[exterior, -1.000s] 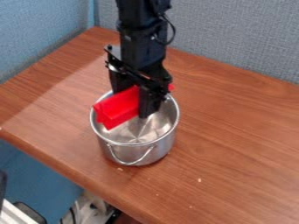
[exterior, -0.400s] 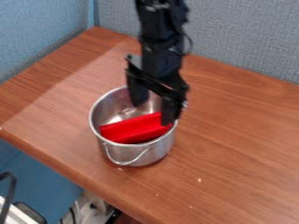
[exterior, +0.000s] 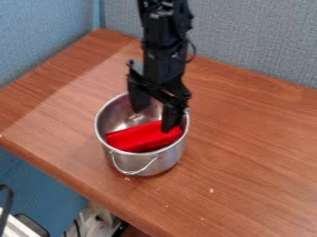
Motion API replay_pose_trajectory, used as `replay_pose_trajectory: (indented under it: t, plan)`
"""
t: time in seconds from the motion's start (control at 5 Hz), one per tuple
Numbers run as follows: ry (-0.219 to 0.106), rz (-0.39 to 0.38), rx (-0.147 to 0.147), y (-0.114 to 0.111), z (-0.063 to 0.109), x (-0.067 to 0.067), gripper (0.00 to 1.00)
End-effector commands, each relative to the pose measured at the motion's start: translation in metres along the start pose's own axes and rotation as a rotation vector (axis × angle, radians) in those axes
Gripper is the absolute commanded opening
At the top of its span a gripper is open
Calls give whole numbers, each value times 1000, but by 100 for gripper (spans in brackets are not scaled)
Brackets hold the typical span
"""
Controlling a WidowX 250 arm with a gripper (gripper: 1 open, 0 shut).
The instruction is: Put the red object in the metal pot
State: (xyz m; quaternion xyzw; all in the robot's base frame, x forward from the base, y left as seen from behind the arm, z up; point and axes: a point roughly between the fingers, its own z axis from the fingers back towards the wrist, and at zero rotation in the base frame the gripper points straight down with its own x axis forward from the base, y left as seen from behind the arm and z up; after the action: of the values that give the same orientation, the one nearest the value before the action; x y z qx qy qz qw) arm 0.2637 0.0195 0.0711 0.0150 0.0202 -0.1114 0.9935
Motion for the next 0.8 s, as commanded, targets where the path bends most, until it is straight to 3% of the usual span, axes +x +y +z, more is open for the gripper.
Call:
replay_pose_trajectory:
  t: [0.0, 0.2, 0.6]
  plan:
    - [-39, 39, 25, -1, 9, -2, 100]
    - [-37, 78, 27, -5, 8, -2, 100]
    - [-19, 164, 23, -8, -12, -16, 100]
